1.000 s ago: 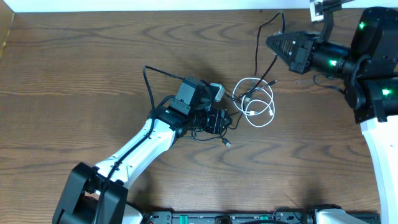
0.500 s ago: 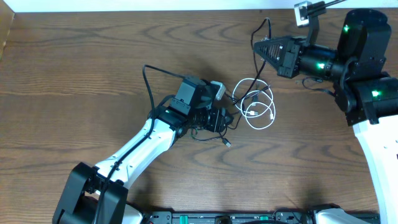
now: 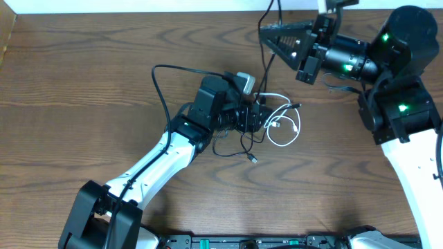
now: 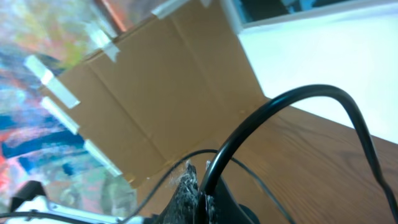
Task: Untangle cables
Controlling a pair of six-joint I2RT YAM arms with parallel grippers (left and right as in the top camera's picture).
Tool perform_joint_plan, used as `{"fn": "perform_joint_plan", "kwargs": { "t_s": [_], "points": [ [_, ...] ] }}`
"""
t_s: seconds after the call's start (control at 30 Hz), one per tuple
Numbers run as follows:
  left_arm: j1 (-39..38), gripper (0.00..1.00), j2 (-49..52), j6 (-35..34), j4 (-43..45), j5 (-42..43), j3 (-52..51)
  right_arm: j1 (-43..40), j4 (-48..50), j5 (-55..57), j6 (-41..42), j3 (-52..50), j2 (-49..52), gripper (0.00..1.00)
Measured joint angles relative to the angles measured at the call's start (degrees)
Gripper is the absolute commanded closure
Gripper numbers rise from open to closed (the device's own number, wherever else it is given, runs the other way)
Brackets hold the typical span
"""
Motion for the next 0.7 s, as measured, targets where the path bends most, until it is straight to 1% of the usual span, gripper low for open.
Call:
{"fn": "perform_joint_plan", "kwargs": {
  "t_s": [0.13,0.2,0.27,0.3,0.33,0.4,0.5,0.6,0.7],
  "points": [
    [0.00,0.26,0.00,-1.16,5.27,-0.02,0.00,1.14,6.78,-2.05,1.75,0.00,0.00,0.99],
    [0.00,0.26,0.00,-1.62,6.58,-0.02,0.00,1.25,11.82,-2.99,3.32,0.00,0.00,0.99],
    [0.00,0.26,0.00,-1.79,7.06,-0.26,0.00,1.25,18.56,-3.85,5.79,-0.04,0.00,0.99],
    [0.00,0.26,0.00,-1.84,7.17,-0.48,0.00,1.25,23.74,-4.31,7.65,-0.02,0.00,0.99],
    [0.00,0.26,0.00,-1.86,7.17,-0.72,0.00,1.25,24.68,-4.42,8.04,0.00,0.00,0.99],
    [0.00,0.26,0.00,-1.88,7.19,-1.18,0.00,1.29,33.88,-4.87,11.61,0.04,0.02,0.99],
    [0.00,0.26,0.00,-1.97,7.17,-1.53,0.00,1.29,45.22,-5.49,16.41,0.20,-0.09,0.99],
    [0.00,0.26,0.00,-1.99,7.17,-1.53,0.00,1.29,50.10,-5.60,20.00,0.24,-0.13,0.99],
    [0.00,0.26,0.00,-1.97,6.56,-1.55,0.00,1.29,52.02,-5.66,22.45,0.24,-0.13,0.99]
  ]
}}
